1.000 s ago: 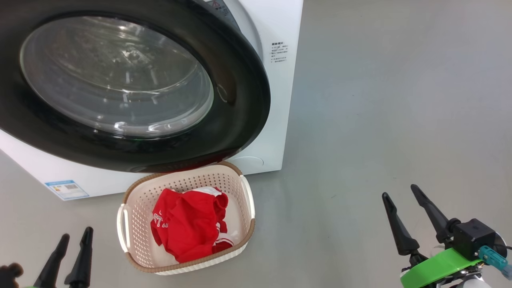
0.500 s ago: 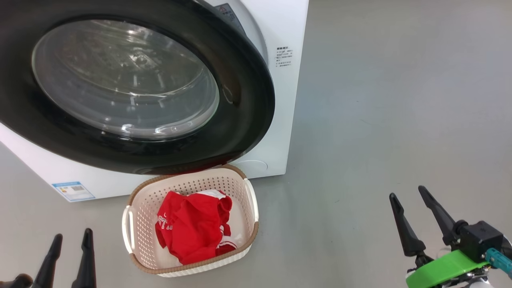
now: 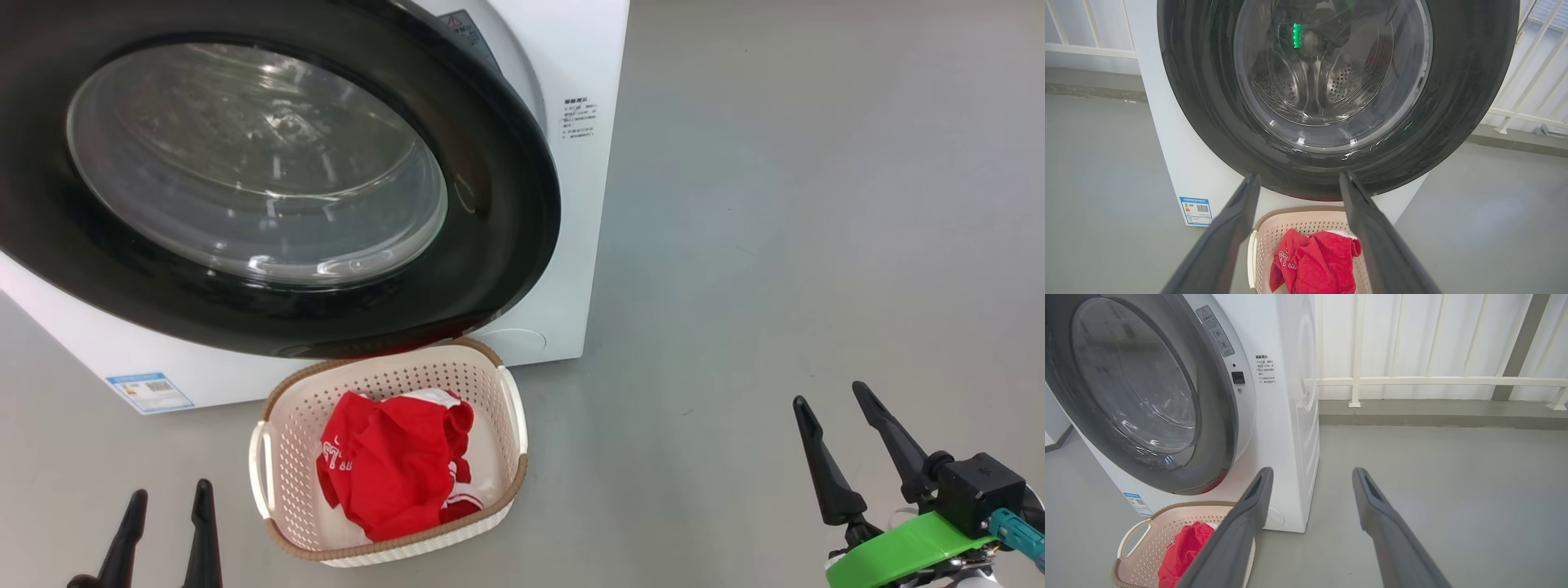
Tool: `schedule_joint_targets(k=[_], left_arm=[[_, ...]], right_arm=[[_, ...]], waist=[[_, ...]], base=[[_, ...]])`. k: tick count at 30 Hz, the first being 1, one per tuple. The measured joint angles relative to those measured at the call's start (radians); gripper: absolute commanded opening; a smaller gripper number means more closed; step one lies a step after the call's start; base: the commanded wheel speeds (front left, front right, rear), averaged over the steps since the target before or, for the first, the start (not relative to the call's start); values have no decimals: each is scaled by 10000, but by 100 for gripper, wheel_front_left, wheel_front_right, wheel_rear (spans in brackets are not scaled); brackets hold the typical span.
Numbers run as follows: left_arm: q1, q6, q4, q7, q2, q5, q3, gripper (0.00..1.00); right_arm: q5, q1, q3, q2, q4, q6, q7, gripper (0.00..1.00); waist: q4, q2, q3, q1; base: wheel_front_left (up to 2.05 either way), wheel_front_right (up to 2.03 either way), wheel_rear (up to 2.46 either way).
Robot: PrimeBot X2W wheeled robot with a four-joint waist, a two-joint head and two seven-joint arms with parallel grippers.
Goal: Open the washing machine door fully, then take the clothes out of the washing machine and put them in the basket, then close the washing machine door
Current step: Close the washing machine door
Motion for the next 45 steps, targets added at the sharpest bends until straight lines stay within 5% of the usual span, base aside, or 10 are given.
schedule_joint_targets(k=[19, 20, 21, 23, 25, 45], left_arm=[[-11, 0, -36, 0, 8, -2, -100, 100], [-11, 0, -50, 0, 8, -2, -113, 100], [-11, 0, -75, 0, 6, 0, -130, 100], [-11, 0, -128, 0, 6, 0, -150, 100], [-12, 0, -144, 0, 6, 0, -174, 100], [-872, 0, -571, -38, -359, -6, -882, 100]], right_arm=[[17, 0, 4, 67, -4, 0, 0, 100], [19, 0, 8, 65, -6, 0, 0, 88], [21, -1, 13, 65, -6, 0, 0, 53], [71, -2, 23, 63, -21, 0, 0, 18], [253, -7, 65, 50, -27, 0, 0, 0], [635, -2280, 1421, -121, 100, 0, 0, 0]], waist=[[99, 0, 55, 0], [119, 0, 55, 0], [141, 0, 53, 0], [189, 0, 58, 0], [247, 0, 74, 0], [1567, 0, 1008, 0]], base=[[0, 0, 0], [0, 0, 0], [0, 0, 0], [0, 0, 0], [0, 0, 0], [0, 0, 0]])
